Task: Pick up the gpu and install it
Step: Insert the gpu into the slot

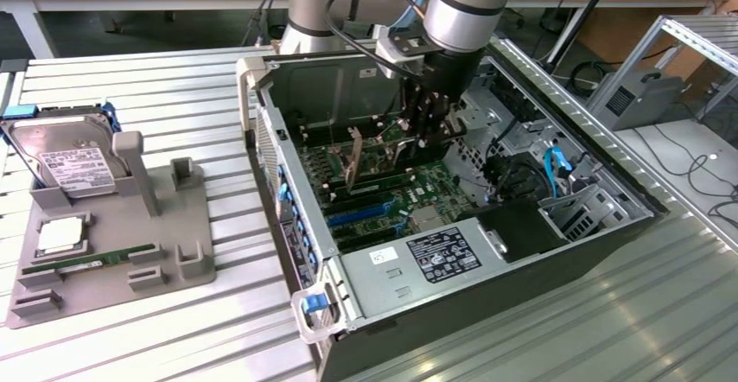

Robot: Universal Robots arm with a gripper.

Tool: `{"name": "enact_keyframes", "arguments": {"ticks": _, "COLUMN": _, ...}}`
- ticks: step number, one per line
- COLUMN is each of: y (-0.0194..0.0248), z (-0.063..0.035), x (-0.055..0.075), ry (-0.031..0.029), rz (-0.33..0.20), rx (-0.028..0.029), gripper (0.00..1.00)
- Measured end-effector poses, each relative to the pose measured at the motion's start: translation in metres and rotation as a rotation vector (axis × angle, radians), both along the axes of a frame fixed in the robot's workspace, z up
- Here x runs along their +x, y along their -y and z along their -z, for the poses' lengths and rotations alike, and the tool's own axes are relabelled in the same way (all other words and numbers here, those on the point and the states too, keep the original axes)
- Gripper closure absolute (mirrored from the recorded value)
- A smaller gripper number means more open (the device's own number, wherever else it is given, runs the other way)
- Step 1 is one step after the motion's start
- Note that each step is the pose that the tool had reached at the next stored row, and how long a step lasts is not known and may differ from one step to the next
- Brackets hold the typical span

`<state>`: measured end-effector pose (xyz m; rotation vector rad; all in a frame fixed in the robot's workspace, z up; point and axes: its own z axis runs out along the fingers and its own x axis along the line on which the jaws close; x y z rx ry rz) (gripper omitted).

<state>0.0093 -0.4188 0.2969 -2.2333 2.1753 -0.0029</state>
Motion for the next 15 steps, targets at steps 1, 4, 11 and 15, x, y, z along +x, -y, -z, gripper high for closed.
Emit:
{"name": "enact_keyframes", "arguments": {"ticks": 1, "y": 0.0000, "z": 0.0002, "x": 0.000, "ry": 0.0000, "rz": 0.000, "rx": 0.0001, "gripper": 0.73}}
{"name": "enact_keyframes", "arguments": {"ticks": 4, "y": 0.0001, "z": 0.0008, "x": 0.000, "ry": 0.0000, "rz": 0.000, "rx": 0.0001, "gripper": 0.73}}
{"name": "enact_keyframes", "arguments": {"ticks": 11, "y": 0.0010, "z": 0.0019, "x": -0.007, "ry": 0.0002, "rz": 0.000, "rx": 0.0000, "gripper": 0.73}}
{"name": "enact_keyframes", "arguments": {"ticks": 15, "y": 0.0024, "z": 0.0029, "x": -0.015, "ry": 0.0003, "rz": 0.000, "rx": 0.0001, "gripper": 0.73}}
